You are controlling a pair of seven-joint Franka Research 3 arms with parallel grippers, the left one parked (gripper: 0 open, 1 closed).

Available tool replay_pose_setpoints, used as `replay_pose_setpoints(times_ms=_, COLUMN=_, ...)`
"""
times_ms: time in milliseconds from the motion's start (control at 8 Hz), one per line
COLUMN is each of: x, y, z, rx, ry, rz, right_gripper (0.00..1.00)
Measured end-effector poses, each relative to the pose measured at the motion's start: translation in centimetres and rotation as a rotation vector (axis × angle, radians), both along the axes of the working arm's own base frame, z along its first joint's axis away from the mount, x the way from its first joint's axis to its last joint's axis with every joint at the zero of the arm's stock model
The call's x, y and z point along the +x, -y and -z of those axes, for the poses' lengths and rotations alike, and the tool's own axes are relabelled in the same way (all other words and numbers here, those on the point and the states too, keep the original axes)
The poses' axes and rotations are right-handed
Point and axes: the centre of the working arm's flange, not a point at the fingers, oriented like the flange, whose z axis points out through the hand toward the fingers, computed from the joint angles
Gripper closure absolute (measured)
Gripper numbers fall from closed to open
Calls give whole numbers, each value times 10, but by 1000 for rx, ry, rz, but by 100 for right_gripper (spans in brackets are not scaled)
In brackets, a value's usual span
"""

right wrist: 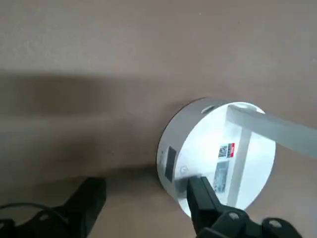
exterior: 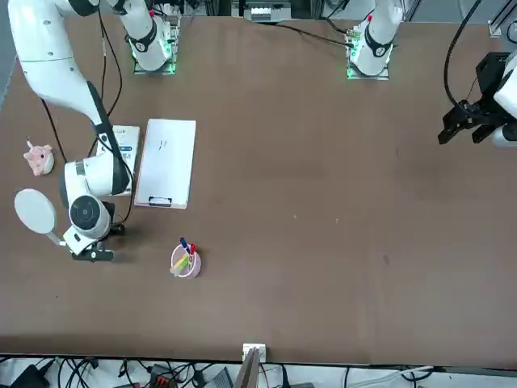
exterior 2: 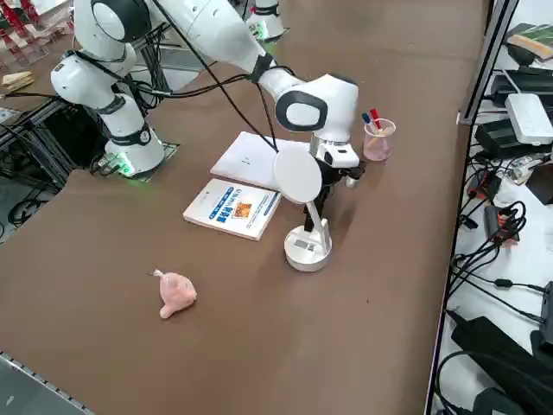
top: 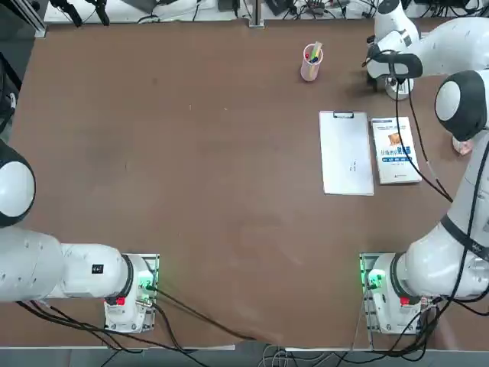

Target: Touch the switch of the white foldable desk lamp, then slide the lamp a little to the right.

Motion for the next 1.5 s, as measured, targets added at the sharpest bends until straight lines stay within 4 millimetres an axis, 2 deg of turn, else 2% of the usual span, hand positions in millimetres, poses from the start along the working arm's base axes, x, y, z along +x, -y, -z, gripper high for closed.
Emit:
replay_pose_setpoints(times_ms=1125, x=3, y=-2, z=-2, rx=9, ry=10, rz=-23, right_gripper=0)
replay_pose_setpoints(times_ms=1500, x=12, y=-9, z=-30, rx=-24, ry=-14, rz=-28, right_gripper=0)
